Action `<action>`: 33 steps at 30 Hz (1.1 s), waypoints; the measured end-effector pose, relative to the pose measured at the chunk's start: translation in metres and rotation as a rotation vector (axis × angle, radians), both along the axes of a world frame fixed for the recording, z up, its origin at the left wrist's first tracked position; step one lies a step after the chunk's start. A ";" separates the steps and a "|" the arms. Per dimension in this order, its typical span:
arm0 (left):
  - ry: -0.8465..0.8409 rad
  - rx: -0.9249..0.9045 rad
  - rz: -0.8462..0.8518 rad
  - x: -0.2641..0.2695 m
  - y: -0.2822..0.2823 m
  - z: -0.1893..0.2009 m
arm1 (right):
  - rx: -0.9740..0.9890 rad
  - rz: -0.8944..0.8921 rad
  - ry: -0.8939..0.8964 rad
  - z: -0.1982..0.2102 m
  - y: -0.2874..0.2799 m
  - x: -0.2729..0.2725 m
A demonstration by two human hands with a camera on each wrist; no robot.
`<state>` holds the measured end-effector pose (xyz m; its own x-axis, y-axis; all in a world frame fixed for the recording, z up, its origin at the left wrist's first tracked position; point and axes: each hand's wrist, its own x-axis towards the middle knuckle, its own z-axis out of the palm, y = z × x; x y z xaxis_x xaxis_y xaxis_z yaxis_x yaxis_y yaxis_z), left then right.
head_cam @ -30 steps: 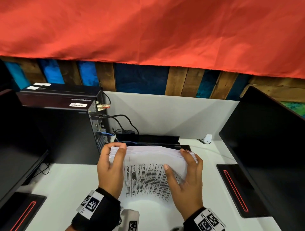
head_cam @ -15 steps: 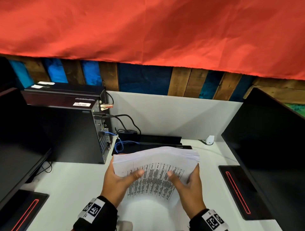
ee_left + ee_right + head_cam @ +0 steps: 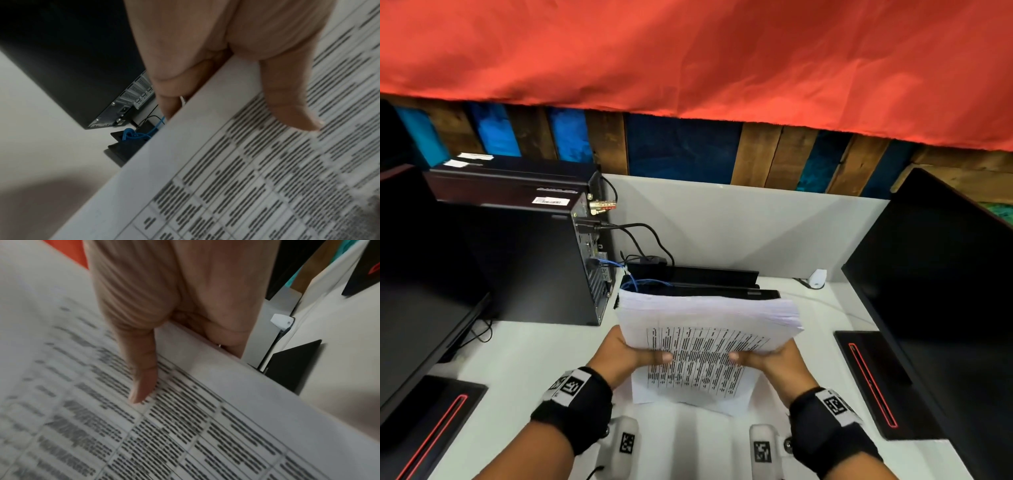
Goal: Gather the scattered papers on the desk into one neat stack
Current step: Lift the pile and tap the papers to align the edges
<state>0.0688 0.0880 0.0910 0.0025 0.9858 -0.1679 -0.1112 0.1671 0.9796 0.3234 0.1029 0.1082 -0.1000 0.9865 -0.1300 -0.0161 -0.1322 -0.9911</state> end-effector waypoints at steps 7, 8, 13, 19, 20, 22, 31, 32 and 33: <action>-0.012 0.063 0.041 0.003 0.001 0.004 | 0.047 -0.032 0.001 0.004 0.002 -0.002; -0.019 0.066 0.039 0.004 0.001 0.005 | 0.043 -0.021 -0.002 0.003 0.003 -0.002; -0.033 0.101 0.048 0.006 0.002 0.013 | 0.023 0.034 -0.025 0.007 0.006 -0.001; -0.090 0.129 0.042 0.002 0.003 0.017 | 0.033 0.013 -0.009 0.015 0.002 -0.001; -0.101 0.137 0.050 0.003 0.002 0.019 | 0.045 0.000 -0.009 0.018 0.000 -0.002; -0.114 0.167 0.069 0.004 0.001 0.020 | 0.109 -0.059 0.021 0.025 -0.005 -0.004; -0.023 0.456 0.445 0.030 -0.015 0.057 | 0.718 -0.294 -0.467 0.022 -0.030 -0.021; 0.027 0.449 0.499 0.033 -0.013 0.061 | 0.689 -0.294 -0.479 0.021 -0.031 -0.022; 0.052 0.433 0.546 0.036 -0.012 0.063 | 0.652 -0.284 -0.489 0.021 -0.032 -0.024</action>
